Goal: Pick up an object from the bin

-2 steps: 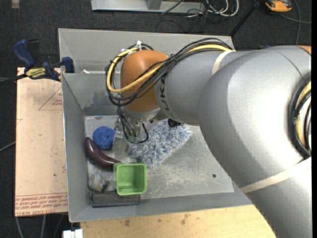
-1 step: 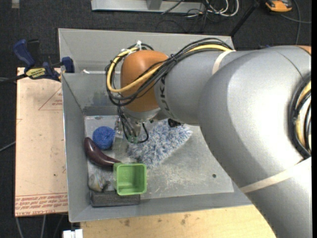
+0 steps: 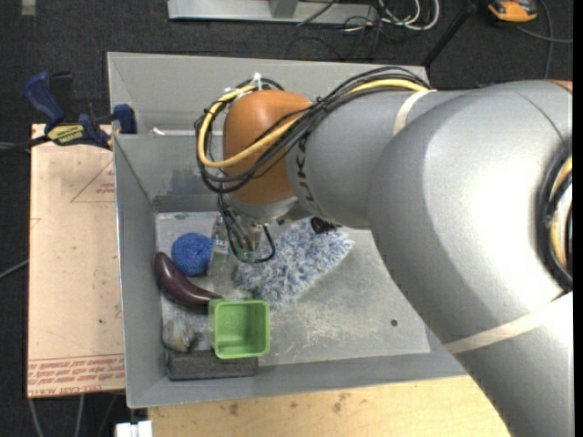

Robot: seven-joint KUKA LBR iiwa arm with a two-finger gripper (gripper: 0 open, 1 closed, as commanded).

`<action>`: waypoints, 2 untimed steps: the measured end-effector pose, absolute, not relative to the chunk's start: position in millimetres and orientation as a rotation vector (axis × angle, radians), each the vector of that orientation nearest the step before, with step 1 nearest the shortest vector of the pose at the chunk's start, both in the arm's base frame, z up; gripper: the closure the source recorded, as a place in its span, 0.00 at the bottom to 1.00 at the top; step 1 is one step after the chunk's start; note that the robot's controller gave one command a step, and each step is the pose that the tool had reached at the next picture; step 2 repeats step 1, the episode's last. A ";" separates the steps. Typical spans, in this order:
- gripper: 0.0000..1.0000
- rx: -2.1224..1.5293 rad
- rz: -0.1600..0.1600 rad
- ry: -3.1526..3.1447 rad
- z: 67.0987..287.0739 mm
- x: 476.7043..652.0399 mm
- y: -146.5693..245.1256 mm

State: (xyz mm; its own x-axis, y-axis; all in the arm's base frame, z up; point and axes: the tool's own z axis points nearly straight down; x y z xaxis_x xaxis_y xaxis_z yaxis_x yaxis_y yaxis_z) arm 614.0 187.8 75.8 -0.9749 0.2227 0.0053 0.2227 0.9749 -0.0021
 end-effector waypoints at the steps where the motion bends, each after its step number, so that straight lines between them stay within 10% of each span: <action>1: 1.00 -0.352 0.002 -3.116 95.0 613.9 187.9; 2: 1.00 -0.352 0.002 -3.116 95.0 613.9 187.9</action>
Offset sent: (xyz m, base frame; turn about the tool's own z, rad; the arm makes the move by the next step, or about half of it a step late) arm 0.0002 0.0000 0.0829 0.0000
